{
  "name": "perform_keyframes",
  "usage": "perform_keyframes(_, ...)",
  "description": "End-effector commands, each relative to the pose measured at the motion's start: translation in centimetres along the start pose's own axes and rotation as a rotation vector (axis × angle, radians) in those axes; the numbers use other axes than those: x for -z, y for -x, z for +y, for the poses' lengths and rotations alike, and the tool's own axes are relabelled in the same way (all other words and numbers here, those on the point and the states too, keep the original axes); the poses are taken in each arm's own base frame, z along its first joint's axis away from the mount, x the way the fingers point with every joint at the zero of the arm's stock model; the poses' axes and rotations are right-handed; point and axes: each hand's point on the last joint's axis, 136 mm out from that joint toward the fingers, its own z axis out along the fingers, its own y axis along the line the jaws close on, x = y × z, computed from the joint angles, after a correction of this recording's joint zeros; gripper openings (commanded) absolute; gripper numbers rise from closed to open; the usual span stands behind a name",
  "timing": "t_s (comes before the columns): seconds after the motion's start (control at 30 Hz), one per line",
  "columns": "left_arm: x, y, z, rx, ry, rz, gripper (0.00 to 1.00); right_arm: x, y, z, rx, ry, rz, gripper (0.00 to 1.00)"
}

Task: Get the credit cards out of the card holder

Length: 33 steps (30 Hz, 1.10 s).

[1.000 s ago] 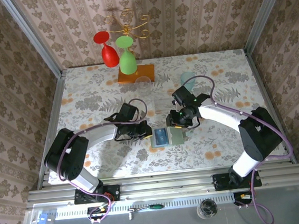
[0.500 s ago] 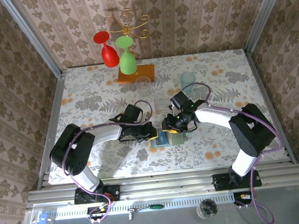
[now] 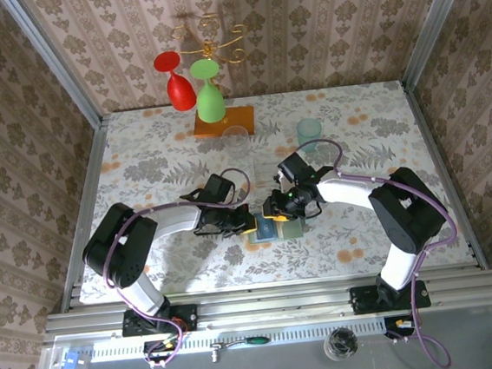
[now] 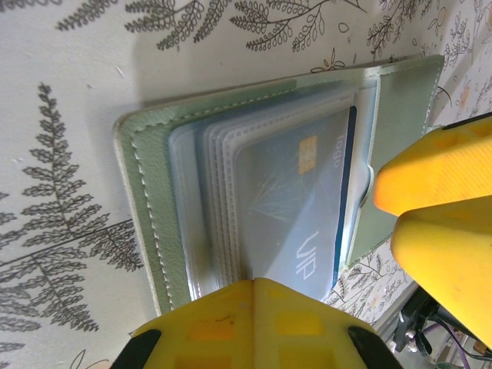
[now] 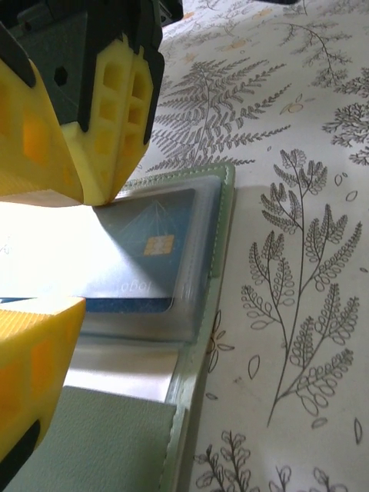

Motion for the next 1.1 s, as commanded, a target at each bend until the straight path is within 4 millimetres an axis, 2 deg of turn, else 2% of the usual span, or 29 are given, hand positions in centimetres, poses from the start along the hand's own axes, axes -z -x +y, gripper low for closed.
perform_keyframes(0.0,-0.5,-0.7,1.7,0.028,0.058,0.01,0.0,-0.8,-1.0,-0.4,-0.014,0.007,0.042,0.34)
perform_keyframes(0.6,0.3,-1.1,3.5,0.073,0.084,-0.022,0.0,-3.1,-1.6,-0.3,-0.008,0.009,0.083,0.31)
perform_keyframes(0.8,0.5,-0.1,4.1,0.081,0.076,-0.048,0.0,-3.2,-0.9,0.1,0.001,0.012,0.072,0.3)
perform_keyframes(1.07,0.5,1.7,3.7,0.068,0.056,-0.06,0.0,-3.7,0.7,1.3,0.014,0.027,0.047,0.3)
